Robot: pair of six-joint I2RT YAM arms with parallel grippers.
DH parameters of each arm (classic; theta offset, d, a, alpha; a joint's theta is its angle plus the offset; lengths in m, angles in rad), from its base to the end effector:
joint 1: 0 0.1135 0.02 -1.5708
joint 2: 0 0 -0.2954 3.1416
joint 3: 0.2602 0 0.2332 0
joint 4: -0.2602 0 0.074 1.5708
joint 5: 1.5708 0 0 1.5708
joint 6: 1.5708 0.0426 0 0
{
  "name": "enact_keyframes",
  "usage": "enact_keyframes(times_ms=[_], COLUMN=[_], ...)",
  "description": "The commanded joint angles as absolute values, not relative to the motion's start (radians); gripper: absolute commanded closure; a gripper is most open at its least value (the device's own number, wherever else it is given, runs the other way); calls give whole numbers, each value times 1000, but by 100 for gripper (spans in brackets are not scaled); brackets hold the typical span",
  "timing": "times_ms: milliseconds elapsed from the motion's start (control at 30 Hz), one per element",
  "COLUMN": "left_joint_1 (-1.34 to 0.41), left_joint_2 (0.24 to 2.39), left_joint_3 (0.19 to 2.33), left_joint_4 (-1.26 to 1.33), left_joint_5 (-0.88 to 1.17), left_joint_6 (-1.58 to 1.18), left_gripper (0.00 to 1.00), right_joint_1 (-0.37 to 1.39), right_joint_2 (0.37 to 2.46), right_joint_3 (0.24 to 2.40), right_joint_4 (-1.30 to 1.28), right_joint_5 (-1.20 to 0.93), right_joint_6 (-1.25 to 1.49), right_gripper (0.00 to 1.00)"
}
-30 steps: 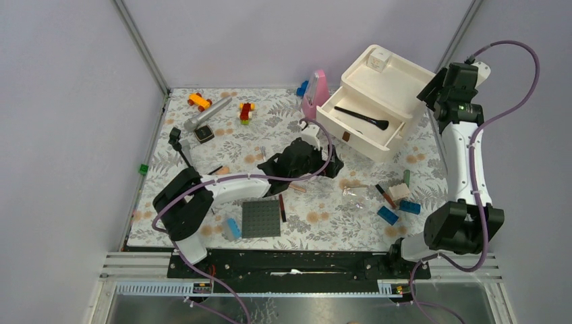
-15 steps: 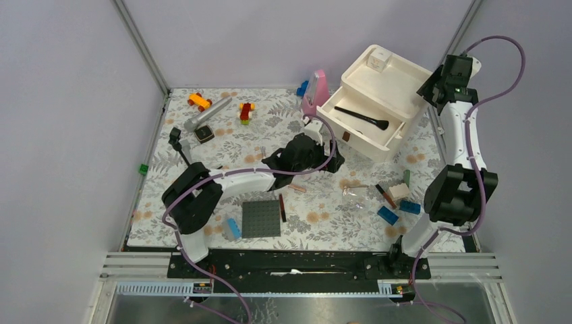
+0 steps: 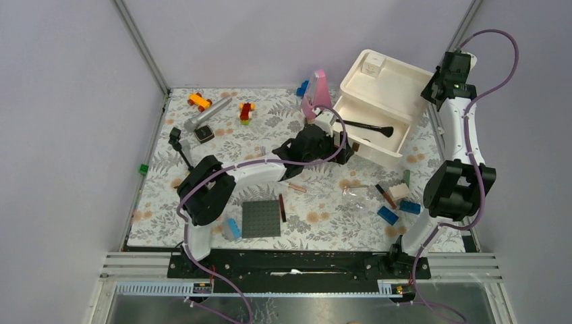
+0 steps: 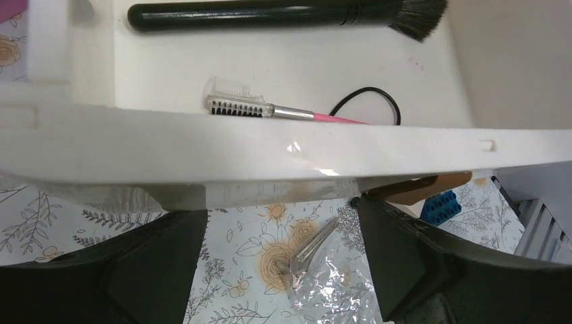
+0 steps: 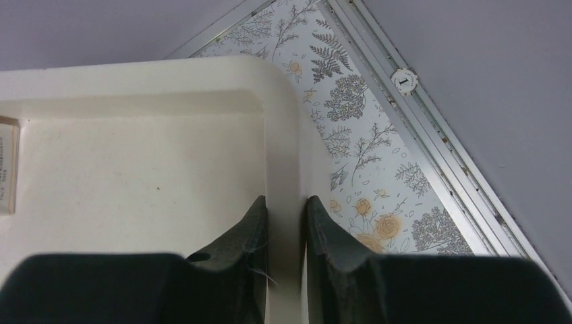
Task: Organize the makeup
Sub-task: Close the drawer in the storage box.
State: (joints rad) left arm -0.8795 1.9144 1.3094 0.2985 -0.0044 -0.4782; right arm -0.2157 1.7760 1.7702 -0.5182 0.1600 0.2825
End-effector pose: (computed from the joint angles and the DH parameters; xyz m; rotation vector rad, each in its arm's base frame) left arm 0.2871 -0.3467 0.2776 0.3925 1.9458 -0.9094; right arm 0.3955 -0.0936 0.4033 0.6083 1.9994 -0.1271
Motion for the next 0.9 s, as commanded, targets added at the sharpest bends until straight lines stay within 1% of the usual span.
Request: enact_keyframes(times_ms=[0, 267, 433, 633, 867], left_joint_1=[-869, -869, -869, -870, -855], left_joint_2=[1955, 2033, 2070, 2087, 2180], left_joint_3=[1417, 1570, 1673, 1736, 1879], left_joint_4=[342, 305, 276, 282, 275], left_joint_5=[-5, 29, 42, 28, 3], left_joint_6=[-462, -466, -465, -448, -401], left_gripper=[12, 6, 5, 3, 1], right_joint_1=[-218, -218, -218, -218, -216], right_joint_2=[1794, 1764, 1763, 1763, 1758], right_joint_3=[1807, 1762, 1748, 1730, 1717], right_joint_4=[-516, -502, -503, -501, -501], right_joint_5=[72, 53, 27, 2, -27], right_joint_6=[328, 336, 340, 346, 344], right_gripper=[100, 100, 100, 100, 100])
